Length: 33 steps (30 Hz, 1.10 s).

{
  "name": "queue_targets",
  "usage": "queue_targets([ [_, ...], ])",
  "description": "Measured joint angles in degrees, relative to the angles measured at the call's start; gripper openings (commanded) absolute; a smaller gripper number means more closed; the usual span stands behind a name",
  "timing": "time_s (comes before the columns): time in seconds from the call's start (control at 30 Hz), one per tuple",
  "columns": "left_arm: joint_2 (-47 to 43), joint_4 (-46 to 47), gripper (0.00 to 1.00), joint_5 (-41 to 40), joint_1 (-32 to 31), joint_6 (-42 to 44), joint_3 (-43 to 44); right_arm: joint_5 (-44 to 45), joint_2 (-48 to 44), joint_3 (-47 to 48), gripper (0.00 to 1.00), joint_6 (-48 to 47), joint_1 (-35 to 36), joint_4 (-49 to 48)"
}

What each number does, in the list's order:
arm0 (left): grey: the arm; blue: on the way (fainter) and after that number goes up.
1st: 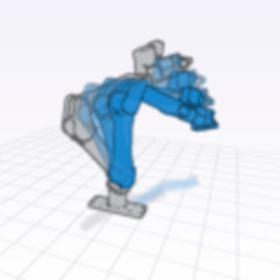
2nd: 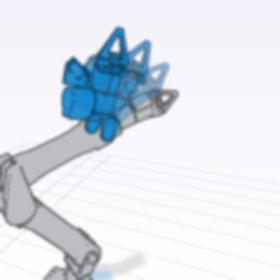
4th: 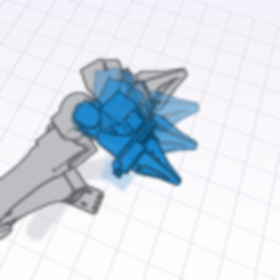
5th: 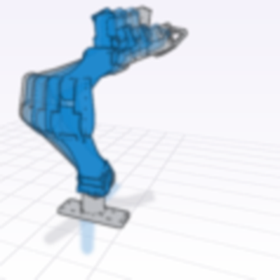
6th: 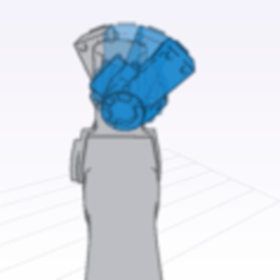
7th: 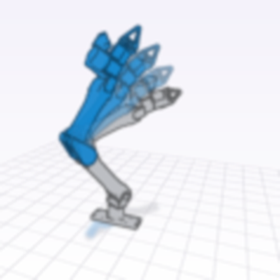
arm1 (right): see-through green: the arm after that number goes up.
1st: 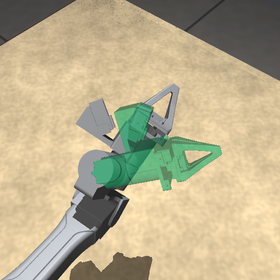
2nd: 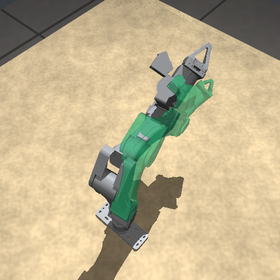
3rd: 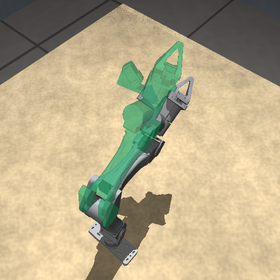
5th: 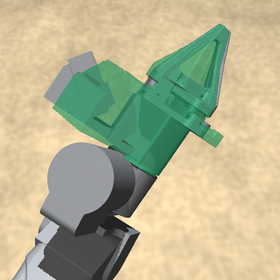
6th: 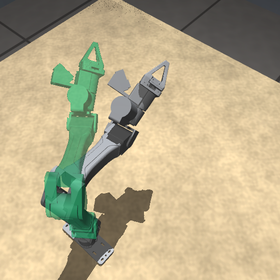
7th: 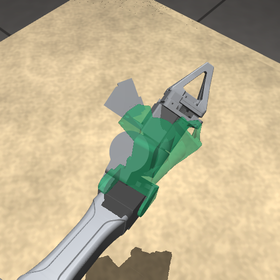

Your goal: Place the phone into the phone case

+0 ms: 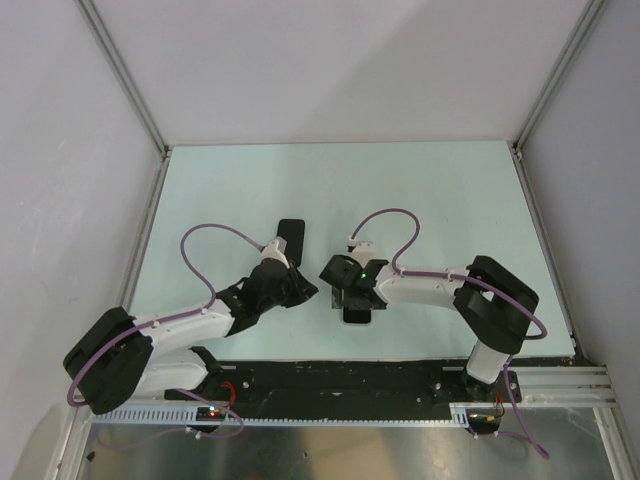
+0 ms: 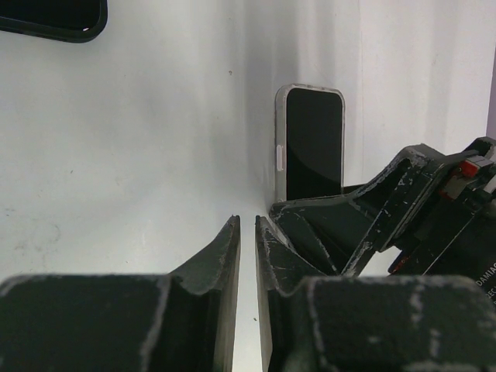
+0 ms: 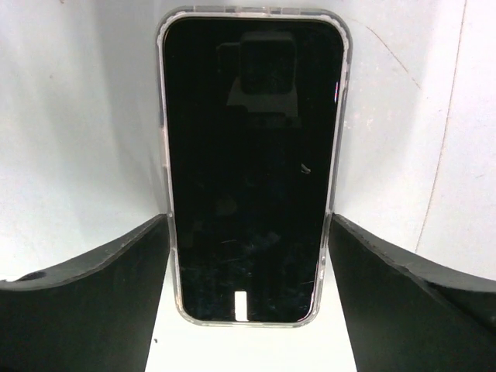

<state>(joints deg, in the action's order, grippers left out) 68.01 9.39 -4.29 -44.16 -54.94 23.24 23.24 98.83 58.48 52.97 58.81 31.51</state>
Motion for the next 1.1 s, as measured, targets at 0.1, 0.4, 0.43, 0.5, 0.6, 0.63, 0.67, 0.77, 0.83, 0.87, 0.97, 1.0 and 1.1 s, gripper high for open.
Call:
queue_targets([
  [0.1, -0.04, -0.02, 0.19, 0.02, 0.11, -0.02, 0.00, 0.57, -0.02, 0.02, 0.45, 0.02, 0.00, 0.79],
  [0.4, -3.80, -4.81, 0.21, 0.04, 4.55, 1.62, 1.01, -1.36, 0.52, 3.06, 0.19, -5.79, -5.25, 1.73],
  [0.43, -4.44, -5.95, 0.21, 0.02, 5.22, 2.05, 1.49, -1.62, 1.33, 4.74, 0.19, -7.26, -6.75, 1.86],
  [0.5, -5.73, -8.00, 0.22, 0.00, 6.58, 2.80, 2.45, -1.90, 3.80, 9.14, 0.17, -10.23, -9.51, 1.81],
  [0.6, -7.39, -10.34, 0.22, -0.02, 8.22, 3.74, 3.58, -2.62, 7.96, 15.74, 0.17, -13.70, -12.85, 1.18],
  [0.63, -7.87, -10.86, 0.22, -0.02, 8.79, 4.04, 3.74, -2.95, 9.46, 17.75, 0.17, -14.64, -13.92, 0.76],
  [0.67, -8.31, -11.39, 0.22, -0.02, 9.31, 4.31, 3.78, -3.30, 10.88, 19.61, 0.16, -15.63, -14.86, 0.55],
  [0.77, -8.94, -12.94, 0.22, -0.02, 10.60, 4.66, 3.80, -4.17, 14.93, 24.33, 0.16, -17.77, -16.96, 0.81],
  [0.83, -8.96, -13.75, 0.22, 0.00, 11.10, 5.05, 3.85, -4.59, 17.31, 26.82, 0.17, -18.78, -17.64, 1.09],
  [0.87, -8.96, -14.12, 0.22, 0.00, 11.30, 5.11, 3.89, -4.74, 18.38, 27.98, 0.18, -19.23, -17.81, 1.42],
  [0.97, -8.96, -15.13, 0.22, 0.02, 11.76, 5.53, 4.17, -5.40, 20.02, 29.49, 0.19, -20.17, -17.73, 1.90],
  [1.0, -8.96, -15.30, 0.22, 0.00, 11.87, 5.57, 4.33, -5.68, 20.17, 29.59, 0.20, -20.26, -17.68, 2.34],
  [1.1, -8.96, -15.67, 0.22, 0.00, 12.13, 5.79, 4.76, -6.40, 20.65, 30.18, 0.25, -20.22, -17.66, 3.91],
])
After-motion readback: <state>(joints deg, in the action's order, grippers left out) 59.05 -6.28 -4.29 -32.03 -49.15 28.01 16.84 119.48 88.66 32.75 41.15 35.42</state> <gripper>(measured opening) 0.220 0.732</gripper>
